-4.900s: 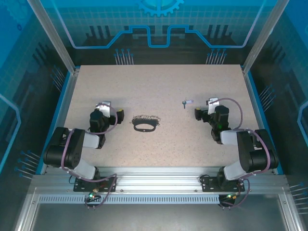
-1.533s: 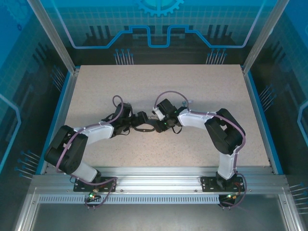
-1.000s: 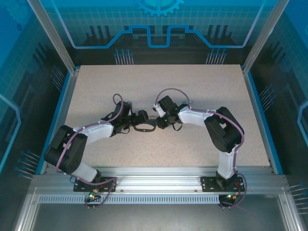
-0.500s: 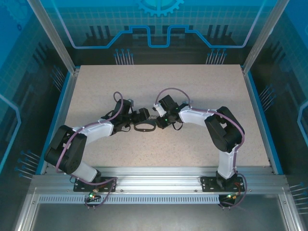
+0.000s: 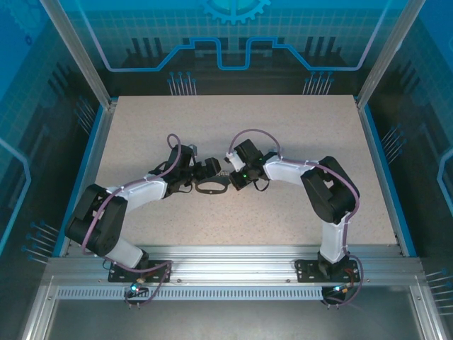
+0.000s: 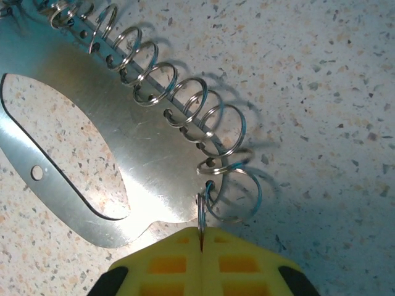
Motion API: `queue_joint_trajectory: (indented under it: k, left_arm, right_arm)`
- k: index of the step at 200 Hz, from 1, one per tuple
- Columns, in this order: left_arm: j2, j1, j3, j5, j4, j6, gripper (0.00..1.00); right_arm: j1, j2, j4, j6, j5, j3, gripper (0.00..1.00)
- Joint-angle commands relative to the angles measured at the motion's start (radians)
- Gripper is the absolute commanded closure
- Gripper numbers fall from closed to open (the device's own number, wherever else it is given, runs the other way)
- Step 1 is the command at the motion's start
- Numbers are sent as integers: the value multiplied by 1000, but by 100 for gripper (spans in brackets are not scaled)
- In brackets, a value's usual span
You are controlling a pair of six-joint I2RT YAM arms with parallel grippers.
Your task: Put the keys on the keyring
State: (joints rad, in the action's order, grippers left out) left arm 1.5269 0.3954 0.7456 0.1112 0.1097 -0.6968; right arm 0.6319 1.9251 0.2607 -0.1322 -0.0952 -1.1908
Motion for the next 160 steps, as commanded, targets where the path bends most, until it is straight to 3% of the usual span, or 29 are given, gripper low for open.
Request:
queue_joint_trajectory:
  k: [1, 77, 160]
  left_arm:
    - [-28, -7, 29, 31, -11, 29, 1]
    - [-162, -13, 49, 65, -72, 63, 1]
    - [-341, -39, 87, 146, -142, 147, 1]
  right_arm:
    - [-22, 4, -3, 4, -27, -11, 100]
    - [-61, -137, -34, -26, -124, 24, 100]
    - [-83, -440, -119, -78, -209, 97, 100]
